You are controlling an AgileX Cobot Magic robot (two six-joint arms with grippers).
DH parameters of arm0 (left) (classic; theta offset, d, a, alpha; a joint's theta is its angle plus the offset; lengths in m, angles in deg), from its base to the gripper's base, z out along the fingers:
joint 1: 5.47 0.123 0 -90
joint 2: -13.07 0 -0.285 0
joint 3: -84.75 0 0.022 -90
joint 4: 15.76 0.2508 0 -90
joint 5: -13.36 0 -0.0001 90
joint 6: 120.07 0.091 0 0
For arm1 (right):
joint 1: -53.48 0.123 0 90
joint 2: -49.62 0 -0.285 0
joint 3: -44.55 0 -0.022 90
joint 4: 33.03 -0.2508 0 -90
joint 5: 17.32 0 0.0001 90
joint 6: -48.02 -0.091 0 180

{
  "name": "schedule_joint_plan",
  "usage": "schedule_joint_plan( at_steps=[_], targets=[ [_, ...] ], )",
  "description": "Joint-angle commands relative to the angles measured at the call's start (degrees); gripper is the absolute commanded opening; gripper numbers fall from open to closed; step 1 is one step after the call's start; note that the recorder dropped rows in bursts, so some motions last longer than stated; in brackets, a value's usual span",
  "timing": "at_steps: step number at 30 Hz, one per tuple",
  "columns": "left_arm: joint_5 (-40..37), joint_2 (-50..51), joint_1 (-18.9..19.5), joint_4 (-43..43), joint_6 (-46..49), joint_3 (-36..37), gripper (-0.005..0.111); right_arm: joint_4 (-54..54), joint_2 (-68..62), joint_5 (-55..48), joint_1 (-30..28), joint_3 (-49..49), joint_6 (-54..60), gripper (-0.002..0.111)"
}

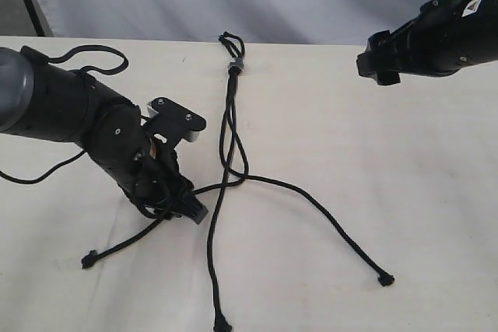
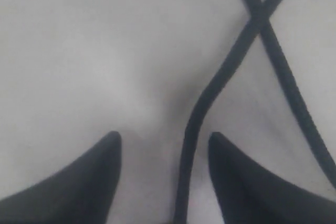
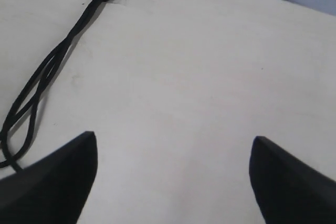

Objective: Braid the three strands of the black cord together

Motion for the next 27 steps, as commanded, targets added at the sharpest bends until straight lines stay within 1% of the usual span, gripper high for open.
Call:
schedule_joint_plan(
  at_steps=[1,4,7,10,12,13,15,17,18,20,23,27],
  targets=[
    [1.17,-1.22,0.1,0.07,-0.52,0.42,0.065,-2.94,0.29,-4.36,1.2,-0.25,1.52,0.075],
    [1.52,-5.35,1.69,0.36,-1.12,0.42,0.062,-3.66,0.29,-7.94,4.1,0.42,2.74,0.075],
    [1.52,-11.09,5.28,0.9,-1.12,0.42,0.05,-4.55,0.29,-11.05,8.42,1.25,2.89,0.075],
    [0.3,-16.51,10.45,0.9,-1.12,0.42,0.028,-5.07,0.0,-12.92,14.8,1.33,2.89,0.075],
    [-1.25,-19.32,13.52,0.9,-1.12,0.69,0.005,-6.21,-0.78,-14.18,20.04,1.62,2.89,0.075],
    [-1.1,-20.49,14.49,0.9,-1.12,1.24,0.001,-6.21,-1.37,-14.55,22.35,1.91,2.89,0.075],
    [1.92,-22.2,15.97,0.9,-1.12,3.71,0.001,-5.7,-2.96,-15.03,28.02,2.98,2.89,0.075],
    [7.77,-23.13,16.71,0.9,-1.12,5.95,0.001,-5.56,-5.05,-15.51,32.52,3.73,2.89,0.075],
    [9.39,-23.58,17.11,0.9,-1.12,6.65,0.001,-5.56,-6.26,-15.37,34.67,3.84,2.89,0.075],
    [9.53,-24.08,17.55,1.82,-1.12,6.82,0.001,-5.56,-8.67,-14.26,37.73,3.84,2.89,0.075],
    [9.3,-25.12,17.87,1.83,-1.12,6.91,0.001,-5.56,-13.01,-14.65,40.56,5.11,2.02,0.075],
    [8.6,-25.96,17.87,1.83,-1.12,6.91,0.001,-4.93,-18.95,-16.57,41.26,7.08,0.37,0.075]
  ],
)
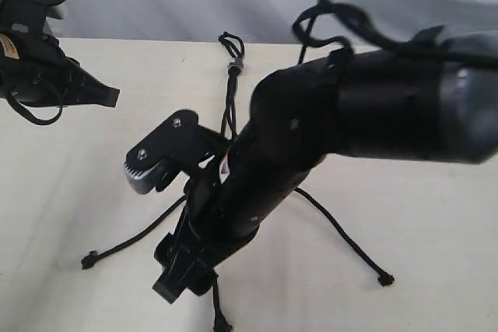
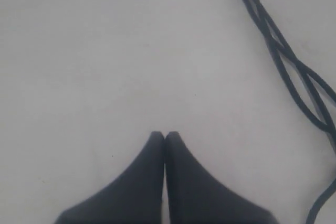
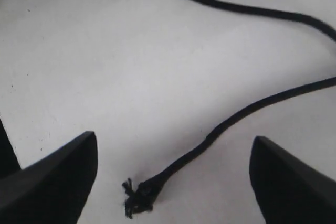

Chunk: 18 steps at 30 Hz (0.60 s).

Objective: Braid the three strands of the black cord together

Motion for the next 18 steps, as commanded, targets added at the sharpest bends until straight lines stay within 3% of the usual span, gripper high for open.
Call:
schedule_joint_plan(
  at_steps=[1,8,10,12,13,15,16,18],
  targets=[
    [-0.06,-1.36,0.13,0.38,-0.49,0.35,0.001,1.8,-5.93,-1.4,0.66,2.46,-3.54,0.075],
    [-0.22,-1.36,0.13,0.38,-0.49,0.35,0.001,13.47,-12.26,-1.63,1.07,4.08,-17.9,0.074],
    [-0.22,-1.36,0.13,0.38,-0.49,0.35,0.001,14.04,-14.28,-1.07,1.78,4.08,-17.9,0.066],
    [-0.39,-1.36,0.13,0.38,-0.49,0.35,0.001,15.85,-15.33,-0.55,2.26,4.08,-17.9,0.046],
    [-0.39,-1.36,0.13,0.38,-0.49,0.35,0.001,17.01,-15.32,-0.41,2.26,4.08,-17.9,0.027],
    [-0.39,-1.36,0.13,0.38,-0.49,0.35,0.001,20.75,-13.73,-1.08,2.26,4.61,-17.78,0.0],
    [-0.39,-1.36,0.13,0.38,-0.49,0.35,0.001,23.16,-12.91,-2.04,2.26,5.18,-17.78,0.0],
    [-0.39,-1.36,0.13,0.38,-0.49,0.35,0.001,38.38,-10.5,-6.53,2.26,7.38,-17.78,-0.001]
  ],
)
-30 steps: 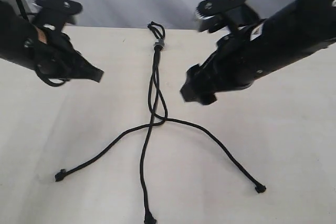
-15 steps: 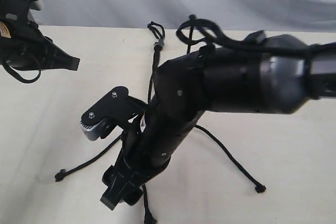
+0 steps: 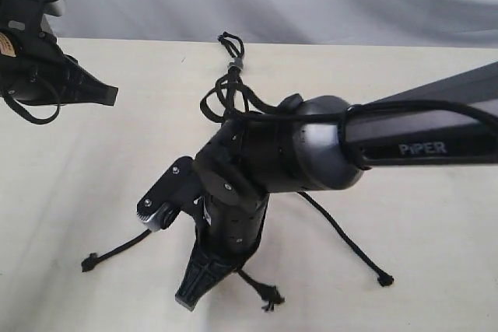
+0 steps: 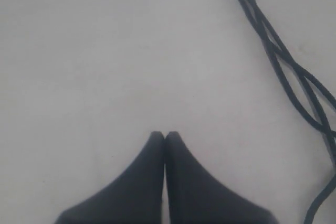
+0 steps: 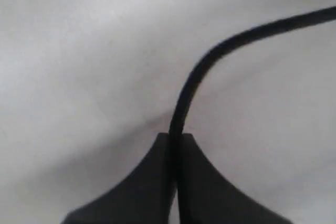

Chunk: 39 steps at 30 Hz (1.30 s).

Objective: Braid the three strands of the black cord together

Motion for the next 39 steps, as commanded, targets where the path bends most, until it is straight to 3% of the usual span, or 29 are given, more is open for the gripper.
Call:
schedule_joint_plan(
  at_steps=[1,5,12,20,25,29,33,39],
  targets=[
    [0.07,-0.56,0.13,0.38,-0.49,0.27,0.001,23.14,3.55,-5.51,-0.15,2.61,-0.92,-0.001],
    [-0.06,-0.56,0.13,0.38,-0.49,0.27,0.001,33.37,1.08,-5.52,-6.26,2.61,-2.74,-0.001],
    [-0.06,-0.56,0.13,0.38,-0.49,0.27,0.001,33.12,-5.27,-0.32,-14.69,2.61,-2.11,-0.001],
    [-0.06,-0.56,0.13,0.38,-0.49,0.27,0.001,29.66,-7.73,-2.17,-14.82,2.12,-0.95,-0.001],
    [0.42,-0.56,0.13,0.38,-0.49,0.27,0.001,11.11,-7.35,-14.01,-11.16,2.12,16.59,-0.001],
    [0.42,-0.56,0.13,0.38,-0.49,0.27,0.001,-1.69,-4.96,-16.29,-6.82,2.12,30.6,-0.001],
    [0.07,-0.56,0.13,0.38,-0.49,0.27,0.001,0.35,-0.06,-12.81,-5.52,2.12,30.63,-0.001],
    [0.07,-0.56,0.13,0.38,-0.49,0.27,0.001,0.59,6.02,-10.32,-9.89,2.12,30.49,-0.001]
  ],
)
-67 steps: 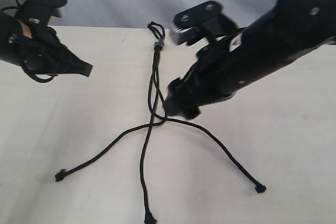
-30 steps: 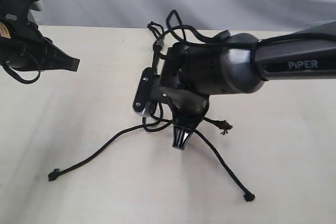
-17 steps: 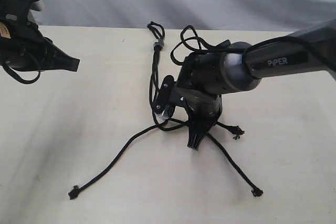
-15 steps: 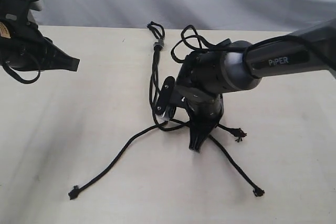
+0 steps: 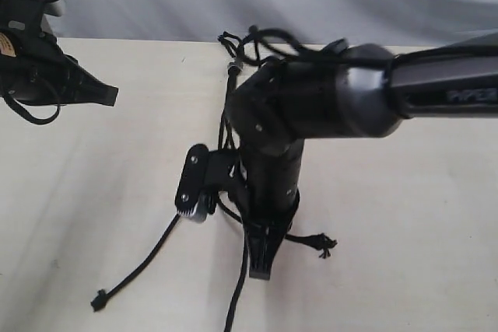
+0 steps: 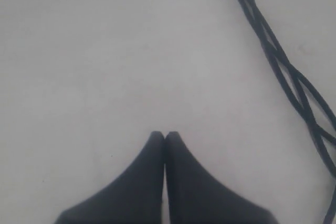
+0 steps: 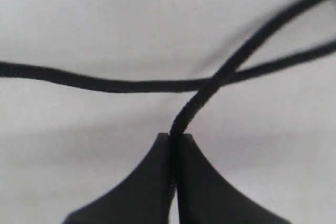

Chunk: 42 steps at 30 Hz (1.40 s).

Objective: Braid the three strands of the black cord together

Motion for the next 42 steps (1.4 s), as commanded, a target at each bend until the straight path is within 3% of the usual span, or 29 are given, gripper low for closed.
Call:
schedule_joint_plan(
  at_steps=[1,11,21,24,28,31,34,38,42],
  targets=[
    [0.07,-0.56,0.13,0.38,-0.49,0.27,0.001,-0.03,3.35,1.91,-4.36,-0.15,0.47,-0.001],
    [-0.07,-0.56,0.13,0.38,-0.49,0.27,0.001,-0.54,-1.61,4.48,-11.53,-3.15,0.12,-0.001],
    [-0.07,-0.56,0.13,0.38,-0.49,0.27,0.001,-0.14,-3.36,13.72,-11.88,-6.64,0.12,0.0],
    [-0.07,-0.56,0.13,0.38,-0.49,0.27,0.001,-0.14,-3.36,13.73,-11.88,-6.93,-0.51,0.018],
    [-0.17,-0.56,0.13,0.38,-0.49,0.27,0.001,1.06,-1.78,13.98,-11.88,-6.46,-0.2,0.061],
    [-0.17,-0.56,0.13,0.38,-0.49,0.27,0.001,1.06,2.79,18.33,-12.73,-6.59,-2.4,0.084],
    [-0.62,-0.56,0.13,-0.63,-0.49,0.27,0.001,1.06,10.22,22.59,-14.72,-6.59,-5.56,0.094],
    [-1.94,-0.56,-1.03,-1.65,-0.49,0.27,0.001,1.06,19.52,24.51,-19.64,-6.59,-9.3,0.094],
    [-3.0,-0.56,-6.69,-5.58,-0.49,0.27,0.001,1.06,26.36,24.93,-26.28,-7.61,-12.68,0.094]
  ],
)
